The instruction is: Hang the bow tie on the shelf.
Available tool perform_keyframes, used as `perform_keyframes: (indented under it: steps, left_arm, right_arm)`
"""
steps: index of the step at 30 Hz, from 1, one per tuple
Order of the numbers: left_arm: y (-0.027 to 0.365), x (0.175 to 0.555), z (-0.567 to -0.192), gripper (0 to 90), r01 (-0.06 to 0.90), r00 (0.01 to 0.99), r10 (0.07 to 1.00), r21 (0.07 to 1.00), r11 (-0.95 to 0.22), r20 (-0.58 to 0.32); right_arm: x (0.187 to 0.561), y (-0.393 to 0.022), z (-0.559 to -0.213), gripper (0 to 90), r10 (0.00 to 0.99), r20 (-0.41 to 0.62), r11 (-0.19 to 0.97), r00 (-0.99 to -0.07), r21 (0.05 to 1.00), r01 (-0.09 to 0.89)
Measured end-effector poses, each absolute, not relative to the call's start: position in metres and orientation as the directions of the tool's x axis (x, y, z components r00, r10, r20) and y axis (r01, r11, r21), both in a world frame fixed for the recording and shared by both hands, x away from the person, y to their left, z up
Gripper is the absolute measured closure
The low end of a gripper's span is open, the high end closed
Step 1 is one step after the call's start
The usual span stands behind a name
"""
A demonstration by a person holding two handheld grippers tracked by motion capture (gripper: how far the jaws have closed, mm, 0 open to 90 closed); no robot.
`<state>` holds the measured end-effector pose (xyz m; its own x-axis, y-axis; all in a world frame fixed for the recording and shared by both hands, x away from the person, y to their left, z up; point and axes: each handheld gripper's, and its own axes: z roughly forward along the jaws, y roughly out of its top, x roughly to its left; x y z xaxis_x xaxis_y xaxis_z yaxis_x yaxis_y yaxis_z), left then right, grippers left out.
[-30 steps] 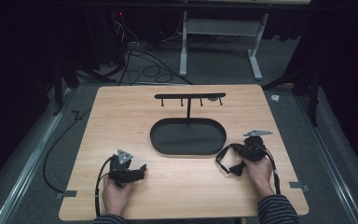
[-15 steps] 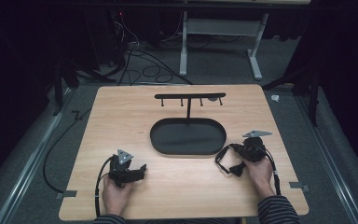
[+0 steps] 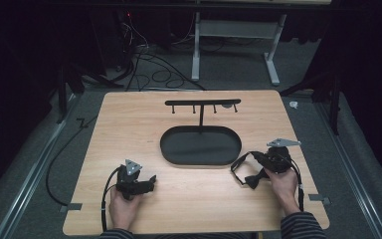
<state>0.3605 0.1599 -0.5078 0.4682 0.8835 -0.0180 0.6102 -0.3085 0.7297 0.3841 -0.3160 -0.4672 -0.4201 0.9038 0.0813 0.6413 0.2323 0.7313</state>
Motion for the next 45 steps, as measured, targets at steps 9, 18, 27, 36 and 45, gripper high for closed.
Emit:
perform_keyframes:
  steps: [9, 18, 27, 36, 45]
  left_arm:
    - [0.16, 0.361, -0.508, 17.4, 0.61, 0.468, 0.883, 0.73, -0.309, -0.018]
    - [0.16, 0.361, -0.508, 17.3, 0.61, 0.468, 0.883, 0.73, -0.309, -0.018]
    - [0.16, 0.361, -0.508, 17.4, 0.61, 0.468, 0.883, 0.73, -0.309, -0.018]
    - [0.16, 0.361, -0.508, 17.3, 0.61, 0.468, 0.883, 0.729, -0.309, -0.018]
    - [0.16, 0.361, -0.508, 17.4, 0.61, 0.468, 0.884, 0.73, -0.308, -0.018]
  right_arm:
    - [0.377, -0.318, -0.456, 90.0, 0.9, 0.074, 0.232, -0.43, 0.754, 0.615]
    - [0.37, -0.318, -0.442, 90.0, 0.894, 0.063, 0.235, -0.443, 0.777, 0.585]
    - [0.365, -0.317, -0.43, 90.0, 0.885, 0.067, 0.233, -0.46, 0.792, 0.564]
    - [0.361, -0.314, -0.416, 90.0, 0.877, 0.052, 0.243, -0.477, 0.809, 0.535]
    - [0.358, -0.311, -0.404, 90.0, 0.867, 0.034, 0.26, -0.497, 0.82, 0.51]
